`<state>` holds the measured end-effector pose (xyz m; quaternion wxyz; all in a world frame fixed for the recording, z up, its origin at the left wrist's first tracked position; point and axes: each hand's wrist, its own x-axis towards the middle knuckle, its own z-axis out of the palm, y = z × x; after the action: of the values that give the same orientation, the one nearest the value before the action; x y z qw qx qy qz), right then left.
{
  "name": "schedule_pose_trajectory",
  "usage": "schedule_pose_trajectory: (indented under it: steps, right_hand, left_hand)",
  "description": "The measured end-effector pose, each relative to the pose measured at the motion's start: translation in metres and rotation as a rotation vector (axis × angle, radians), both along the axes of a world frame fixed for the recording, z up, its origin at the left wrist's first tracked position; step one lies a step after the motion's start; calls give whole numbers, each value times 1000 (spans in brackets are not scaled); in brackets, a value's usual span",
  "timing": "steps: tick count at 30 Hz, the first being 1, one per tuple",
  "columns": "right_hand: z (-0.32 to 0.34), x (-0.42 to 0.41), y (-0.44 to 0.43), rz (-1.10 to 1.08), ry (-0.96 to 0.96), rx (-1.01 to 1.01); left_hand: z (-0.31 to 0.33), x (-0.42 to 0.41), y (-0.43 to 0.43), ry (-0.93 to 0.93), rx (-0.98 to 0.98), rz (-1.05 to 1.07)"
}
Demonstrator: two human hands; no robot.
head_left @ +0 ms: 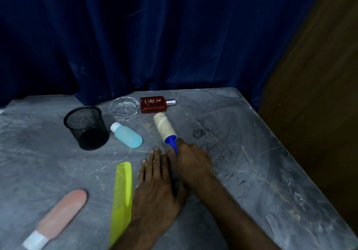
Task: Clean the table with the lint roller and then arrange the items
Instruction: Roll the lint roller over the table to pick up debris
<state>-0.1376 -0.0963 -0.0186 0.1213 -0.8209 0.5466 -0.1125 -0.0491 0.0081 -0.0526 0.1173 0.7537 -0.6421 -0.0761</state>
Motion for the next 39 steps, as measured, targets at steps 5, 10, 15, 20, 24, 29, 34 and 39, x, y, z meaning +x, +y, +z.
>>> schedule_pose_trajectory:
  steps: [5, 10, 15, 20, 24, 29, 34, 39]
  right_hand:
    - [2, -32, -23, -109, -12, 38]
    - [5, -79, -49, -216, -33, 71]
    - [6, -126, -69, -330, -15, 71]
    - [10, -165, -76, -392, -40, 70]
    - [14, -187, -78, -438, 21, 72]
    - [17, -212, -81, -548, 49, 79]
    - [16, -224, -80, -587, 63, 73]
    - [18, -201, -78, -482, 109, 43]
  left_hand:
    - [-7, 0, -1, -16, -15, 15]
    - [-11, 1, -1, -7, -24, 6]
    - [-12, 1, -1, -5, -22, 11]
    - [-11, 2, 0, 18, -16, 3]
    - [-11, 3, 0, 16, -17, -7]
    - [-9, 2, 0, 2, -5, -7]
    - [-9, 2, 0, -9, -5, -10]
    - [-7, 1, 0, -15, -9, -2]
